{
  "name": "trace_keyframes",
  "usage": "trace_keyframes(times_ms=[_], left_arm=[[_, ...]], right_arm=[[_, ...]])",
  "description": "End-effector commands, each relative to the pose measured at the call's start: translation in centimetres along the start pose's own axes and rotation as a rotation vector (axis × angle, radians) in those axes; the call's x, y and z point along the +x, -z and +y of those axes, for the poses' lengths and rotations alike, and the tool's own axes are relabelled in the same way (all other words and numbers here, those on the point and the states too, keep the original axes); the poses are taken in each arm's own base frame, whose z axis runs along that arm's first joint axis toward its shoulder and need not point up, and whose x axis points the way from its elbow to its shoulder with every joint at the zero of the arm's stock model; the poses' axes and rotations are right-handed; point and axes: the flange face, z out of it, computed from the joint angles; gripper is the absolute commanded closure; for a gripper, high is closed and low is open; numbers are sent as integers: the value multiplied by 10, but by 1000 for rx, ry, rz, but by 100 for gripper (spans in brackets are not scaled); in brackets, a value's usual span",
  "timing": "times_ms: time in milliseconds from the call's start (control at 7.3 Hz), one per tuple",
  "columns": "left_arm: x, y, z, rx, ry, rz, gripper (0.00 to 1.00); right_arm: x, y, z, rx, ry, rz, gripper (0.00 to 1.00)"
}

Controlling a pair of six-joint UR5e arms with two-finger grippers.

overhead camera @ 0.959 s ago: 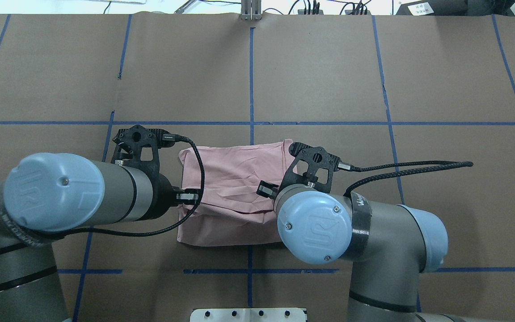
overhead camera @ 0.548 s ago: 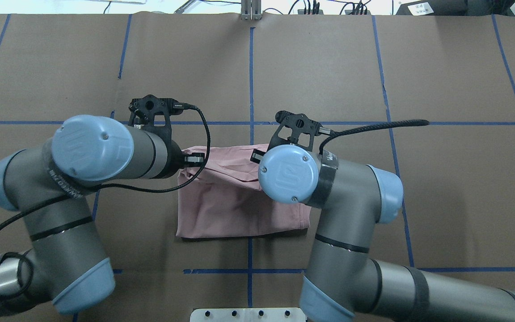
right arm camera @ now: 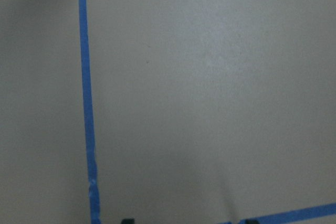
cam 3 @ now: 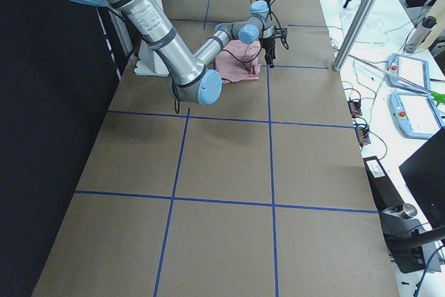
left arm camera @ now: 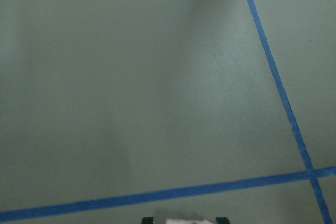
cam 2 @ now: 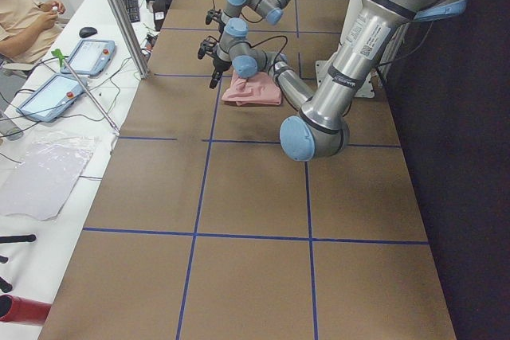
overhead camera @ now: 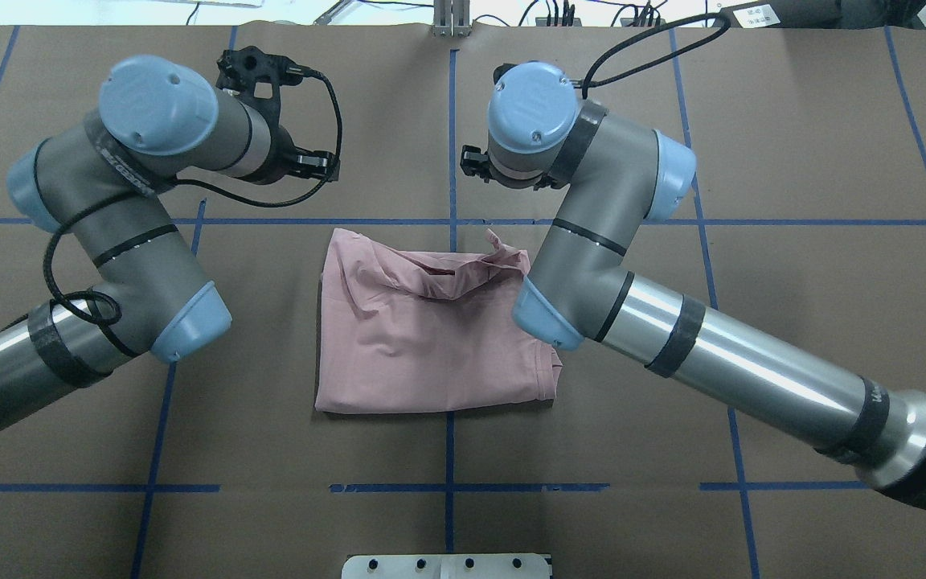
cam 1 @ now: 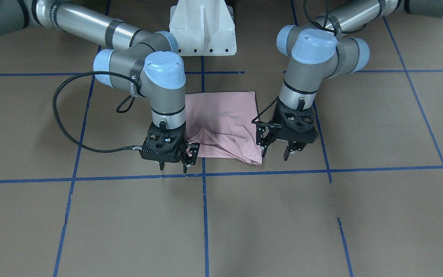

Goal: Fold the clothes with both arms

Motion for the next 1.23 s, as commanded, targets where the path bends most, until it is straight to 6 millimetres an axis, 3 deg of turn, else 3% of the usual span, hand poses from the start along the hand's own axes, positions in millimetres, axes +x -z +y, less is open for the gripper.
trace_keyframes(times_ms=[0, 137, 274, 411, 548, 685, 822, 959, 1096], left_arm=[[-17, 8, -11, -5, -33, 9, 0], [-20, 16, -15, 8, -32, 12, 0], [-31, 27, -8, 8, -84, 6, 0], [-46, 58, -18, 24, -152, -22, 0], [-68, 90, -25, 11, -193, -80, 0], [-103, 132, -39, -9, -263, -107, 0], [-172, 169, -48, -38, -364, -131, 0], [-261, 201, -52, -61, -469, -181, 0], [-338, 233, -42, -81, -542, -247, 0]], right_arm=[[9, 4, -18, -22, 51, -13, 0], [12, 7, -22, -37, 54, -20, 0], [29, 15, -38, -56, 56, -36, 0], [66, 26, -48, -65, 110, -39, 0], [119, 49, -61, -83, 175, -23, 0], [181, 86, -79, -99, 240, -10, 0], [262, 125, -109, -133, 302, 0, 0], [359, 145, -140, -176, 396, 15, 0], [452, 149, -151, -196, 480, 52, 0]])
